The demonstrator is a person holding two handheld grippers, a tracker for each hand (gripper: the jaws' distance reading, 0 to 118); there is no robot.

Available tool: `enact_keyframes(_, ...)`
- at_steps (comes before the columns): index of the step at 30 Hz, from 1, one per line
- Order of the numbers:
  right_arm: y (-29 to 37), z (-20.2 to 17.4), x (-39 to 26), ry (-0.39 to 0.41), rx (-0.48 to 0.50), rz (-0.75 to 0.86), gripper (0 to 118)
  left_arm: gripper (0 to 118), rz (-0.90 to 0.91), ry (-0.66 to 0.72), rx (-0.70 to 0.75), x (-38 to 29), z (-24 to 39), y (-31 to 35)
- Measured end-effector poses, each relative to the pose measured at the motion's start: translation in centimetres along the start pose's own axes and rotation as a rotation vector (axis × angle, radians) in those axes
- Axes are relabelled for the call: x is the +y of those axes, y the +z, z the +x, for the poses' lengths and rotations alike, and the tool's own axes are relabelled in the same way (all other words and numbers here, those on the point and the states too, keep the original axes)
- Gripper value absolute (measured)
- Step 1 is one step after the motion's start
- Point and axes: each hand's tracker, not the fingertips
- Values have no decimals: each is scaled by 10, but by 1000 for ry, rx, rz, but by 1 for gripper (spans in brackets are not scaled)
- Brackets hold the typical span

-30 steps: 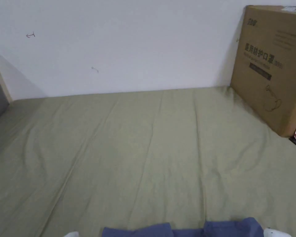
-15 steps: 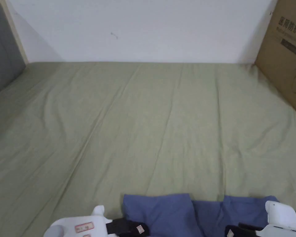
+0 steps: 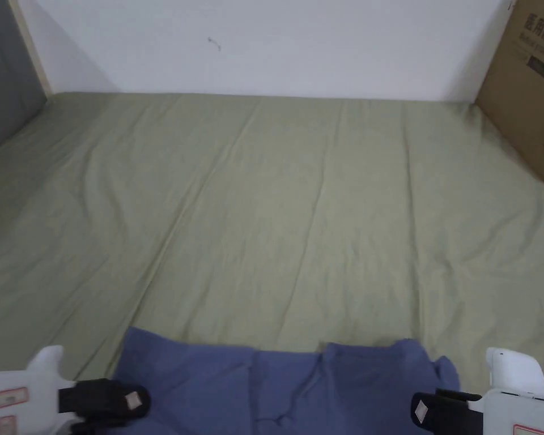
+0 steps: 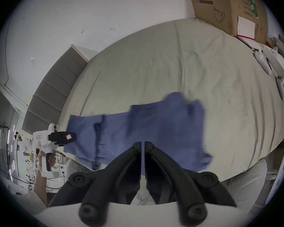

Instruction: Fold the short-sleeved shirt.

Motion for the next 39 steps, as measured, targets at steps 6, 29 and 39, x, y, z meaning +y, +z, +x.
enact_keyframes(6,-9,10,-3,-48,37,-20,4,9,59,9,71,-6,28,38)
enact_keyframes(29,47,131,-36,-293,0,85,4,118,-273,-391,-34,-98,300,-184)
enact_keyframes(39,56,132,-40,-263,-52,120,4,7,-91,-350,133,-76,259,-150)
